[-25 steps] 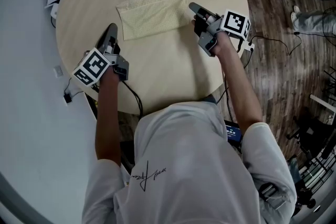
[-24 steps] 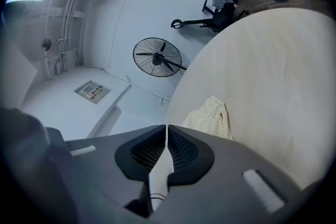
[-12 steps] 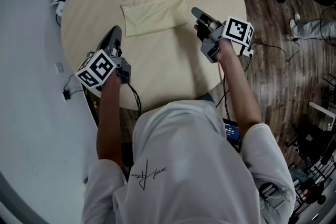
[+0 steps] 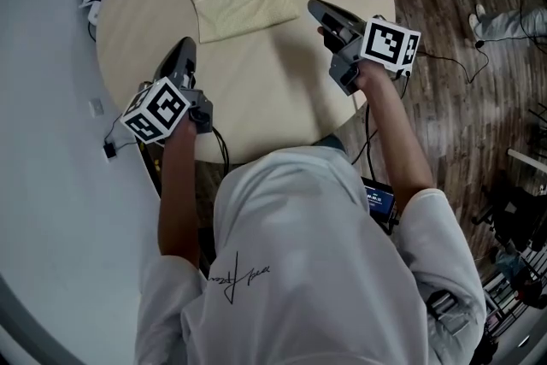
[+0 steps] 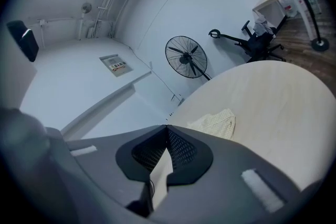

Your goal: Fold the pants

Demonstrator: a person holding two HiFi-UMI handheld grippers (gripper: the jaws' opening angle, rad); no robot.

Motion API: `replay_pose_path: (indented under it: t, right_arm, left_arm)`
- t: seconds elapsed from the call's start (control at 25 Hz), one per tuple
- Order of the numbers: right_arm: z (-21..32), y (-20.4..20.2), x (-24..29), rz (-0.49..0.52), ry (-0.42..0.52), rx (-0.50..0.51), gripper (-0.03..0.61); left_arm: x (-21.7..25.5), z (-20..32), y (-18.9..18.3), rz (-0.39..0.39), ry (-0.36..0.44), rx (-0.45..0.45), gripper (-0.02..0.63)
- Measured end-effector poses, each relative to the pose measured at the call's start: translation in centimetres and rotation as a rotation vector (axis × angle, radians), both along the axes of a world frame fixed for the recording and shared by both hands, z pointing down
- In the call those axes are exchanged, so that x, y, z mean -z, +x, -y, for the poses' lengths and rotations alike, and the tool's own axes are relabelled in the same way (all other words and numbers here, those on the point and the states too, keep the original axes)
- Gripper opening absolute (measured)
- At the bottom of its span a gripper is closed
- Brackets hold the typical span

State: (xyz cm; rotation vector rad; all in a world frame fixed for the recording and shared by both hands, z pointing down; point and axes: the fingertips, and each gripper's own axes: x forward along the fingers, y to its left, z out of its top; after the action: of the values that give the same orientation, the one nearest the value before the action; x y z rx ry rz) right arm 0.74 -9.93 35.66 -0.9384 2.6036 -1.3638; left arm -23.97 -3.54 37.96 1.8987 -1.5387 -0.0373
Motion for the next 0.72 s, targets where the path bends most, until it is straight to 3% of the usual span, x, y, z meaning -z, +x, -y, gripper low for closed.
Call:
replay_pose_path:
  t: [0.44, 0.72]
  right_arm:
    - [-5.8, 1.5, 2.0, -0.119, 0.122, -0.024, 0.002]
    - [-7.7, 2.2, 2.9, -0.185, 0.176, -0.066, 0.001]
  left_arm:
    - [1.0, -5.1, 2.3, 0.065, 0.056, -0.095, 0.057]
    - [1.6, -6.0, 2.3, 0.041, 0.07, -0.103, 0.057]
